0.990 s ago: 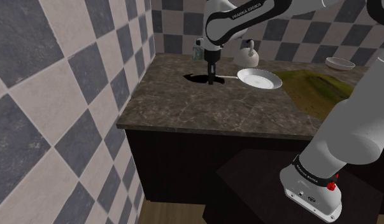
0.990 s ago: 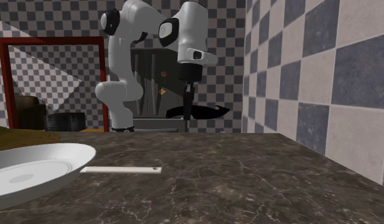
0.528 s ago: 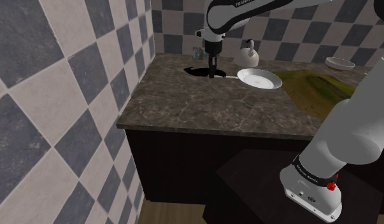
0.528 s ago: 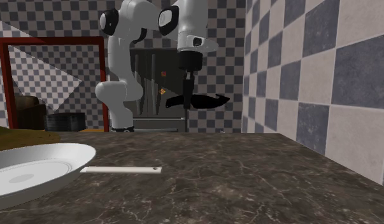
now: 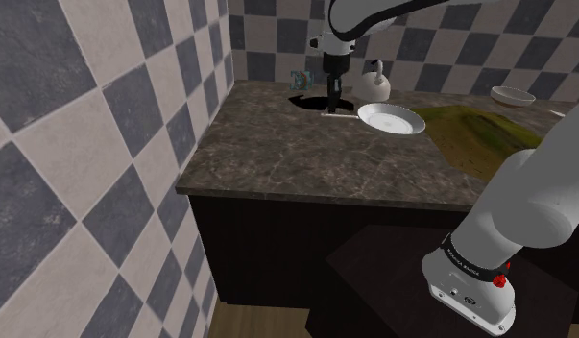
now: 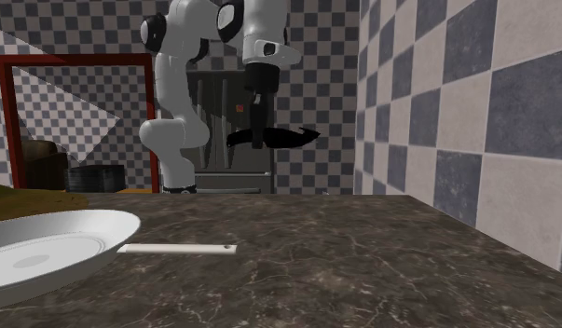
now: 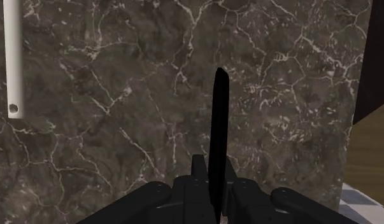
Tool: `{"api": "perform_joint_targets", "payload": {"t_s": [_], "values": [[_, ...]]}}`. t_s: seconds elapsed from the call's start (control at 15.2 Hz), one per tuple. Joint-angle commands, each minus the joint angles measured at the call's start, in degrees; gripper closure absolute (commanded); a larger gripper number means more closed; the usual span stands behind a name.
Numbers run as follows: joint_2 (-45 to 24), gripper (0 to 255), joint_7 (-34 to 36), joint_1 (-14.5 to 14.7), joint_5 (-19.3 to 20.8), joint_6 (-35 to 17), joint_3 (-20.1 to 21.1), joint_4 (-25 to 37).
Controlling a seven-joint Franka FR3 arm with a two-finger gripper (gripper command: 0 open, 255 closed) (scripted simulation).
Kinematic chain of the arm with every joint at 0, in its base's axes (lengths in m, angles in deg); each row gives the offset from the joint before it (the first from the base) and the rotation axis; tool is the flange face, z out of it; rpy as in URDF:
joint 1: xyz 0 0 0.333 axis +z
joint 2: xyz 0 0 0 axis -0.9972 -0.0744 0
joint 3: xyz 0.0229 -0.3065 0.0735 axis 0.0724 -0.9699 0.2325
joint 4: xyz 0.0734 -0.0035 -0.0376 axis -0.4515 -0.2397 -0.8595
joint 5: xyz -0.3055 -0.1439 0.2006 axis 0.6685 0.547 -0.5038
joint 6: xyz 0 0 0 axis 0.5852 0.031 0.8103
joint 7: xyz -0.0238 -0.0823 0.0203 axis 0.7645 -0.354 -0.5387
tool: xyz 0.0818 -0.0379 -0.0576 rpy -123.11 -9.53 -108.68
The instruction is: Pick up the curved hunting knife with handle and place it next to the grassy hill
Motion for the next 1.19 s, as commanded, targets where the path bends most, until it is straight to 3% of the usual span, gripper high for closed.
{"api": "perform_joint_targets", "payload": {"t_s": [0.0,0.59,1.12], "values": [[3.97,255,-1.35,-0.83,0.71,-0.49,-0.87,-4.36],[19.56,255,-8.12,-5.54,5.26,0.0,-5.62,-18.71],[32.06,255,-15.79,-11.52,11.25,2.97,-11.16,-27.14]]}}
